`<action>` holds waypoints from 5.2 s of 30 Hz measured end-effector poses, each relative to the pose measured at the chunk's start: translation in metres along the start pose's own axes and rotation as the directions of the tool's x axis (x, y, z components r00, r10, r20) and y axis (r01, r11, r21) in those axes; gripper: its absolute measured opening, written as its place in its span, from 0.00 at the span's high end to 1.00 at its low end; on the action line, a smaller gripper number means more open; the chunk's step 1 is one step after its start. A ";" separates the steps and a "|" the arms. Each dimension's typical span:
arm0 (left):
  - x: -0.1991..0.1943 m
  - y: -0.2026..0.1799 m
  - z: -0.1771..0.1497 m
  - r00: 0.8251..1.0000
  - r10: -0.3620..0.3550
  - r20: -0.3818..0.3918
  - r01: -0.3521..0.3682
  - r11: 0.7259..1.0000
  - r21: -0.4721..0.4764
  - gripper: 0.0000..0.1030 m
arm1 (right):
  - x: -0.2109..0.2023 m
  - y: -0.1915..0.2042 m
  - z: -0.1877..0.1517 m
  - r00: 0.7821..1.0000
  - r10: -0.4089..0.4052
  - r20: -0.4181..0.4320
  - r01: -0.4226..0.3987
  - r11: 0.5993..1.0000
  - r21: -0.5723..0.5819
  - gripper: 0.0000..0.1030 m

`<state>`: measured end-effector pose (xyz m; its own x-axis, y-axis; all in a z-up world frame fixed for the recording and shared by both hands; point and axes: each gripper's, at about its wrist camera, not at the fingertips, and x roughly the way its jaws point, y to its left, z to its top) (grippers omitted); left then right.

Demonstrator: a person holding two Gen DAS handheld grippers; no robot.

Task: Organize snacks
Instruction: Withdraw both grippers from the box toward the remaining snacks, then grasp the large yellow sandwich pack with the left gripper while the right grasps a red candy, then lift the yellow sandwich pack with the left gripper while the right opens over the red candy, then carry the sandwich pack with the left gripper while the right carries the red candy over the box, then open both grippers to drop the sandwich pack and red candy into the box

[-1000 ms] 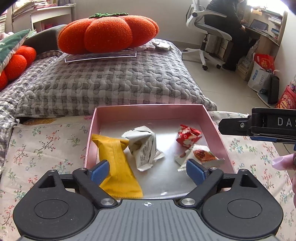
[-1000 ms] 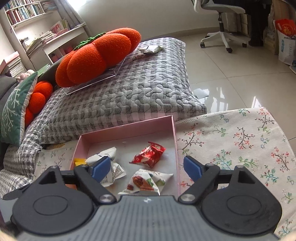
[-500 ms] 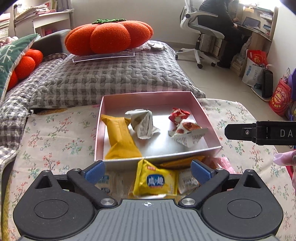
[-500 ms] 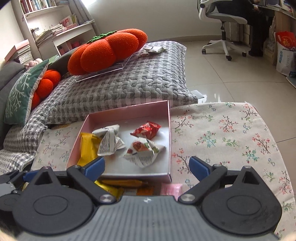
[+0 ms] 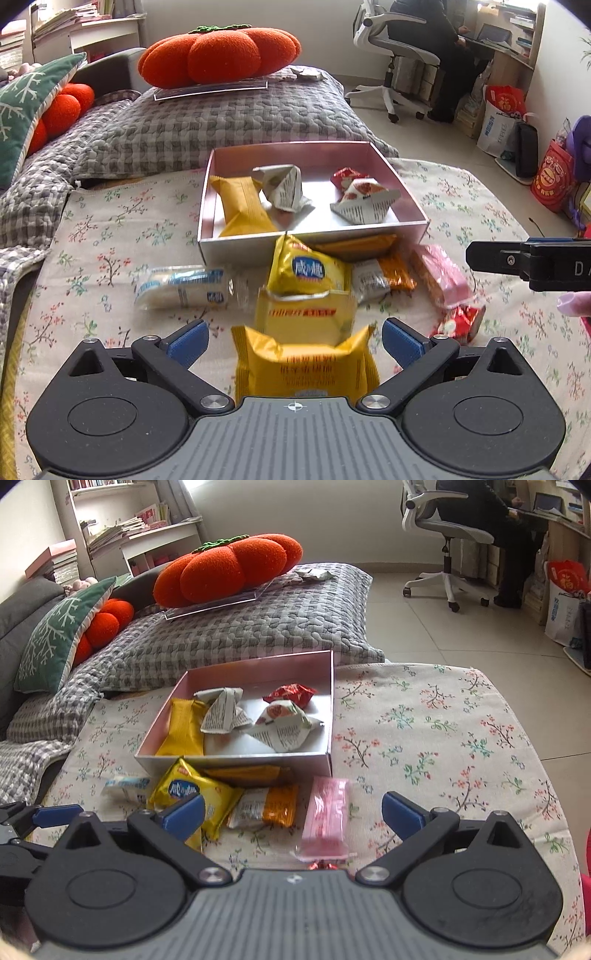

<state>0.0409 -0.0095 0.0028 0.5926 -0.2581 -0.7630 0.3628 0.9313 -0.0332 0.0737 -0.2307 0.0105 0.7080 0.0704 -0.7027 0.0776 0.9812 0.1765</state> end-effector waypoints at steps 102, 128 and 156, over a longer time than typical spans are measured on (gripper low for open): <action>0.014 -0.015 -0.041 0.998 -0.064 0.004 0.064 0.997 0.042 0.30 | 0.028 -0.023 -0.064 0.994 0.088 -0.068 -0.082 0.993 0.087 0.59; 0.090 -0.016 0.099 0.997 -0.059 0.048 0.058 0.998 0.014 0.29 | 0.073 -0.046 0.047 0.986 0.162 0.021 -0.163 0.963 0.214 0.57; 0.148 0.013 0.124 0.990 -0.143 0.012 0.143 0.986 -0.082 0.23 | 0.149 -0.037 0.103 0.988 0.149 -0.038 -0.133 0.950 0.281 0.41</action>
<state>0.2225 -0.0678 -0.0304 0.5430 -0.3915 -0.7429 0.3837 0.9026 -0.1952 0.2486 -0.2746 -0.0301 0.6847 0.2227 -0.6939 0.1773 0.8727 0.4550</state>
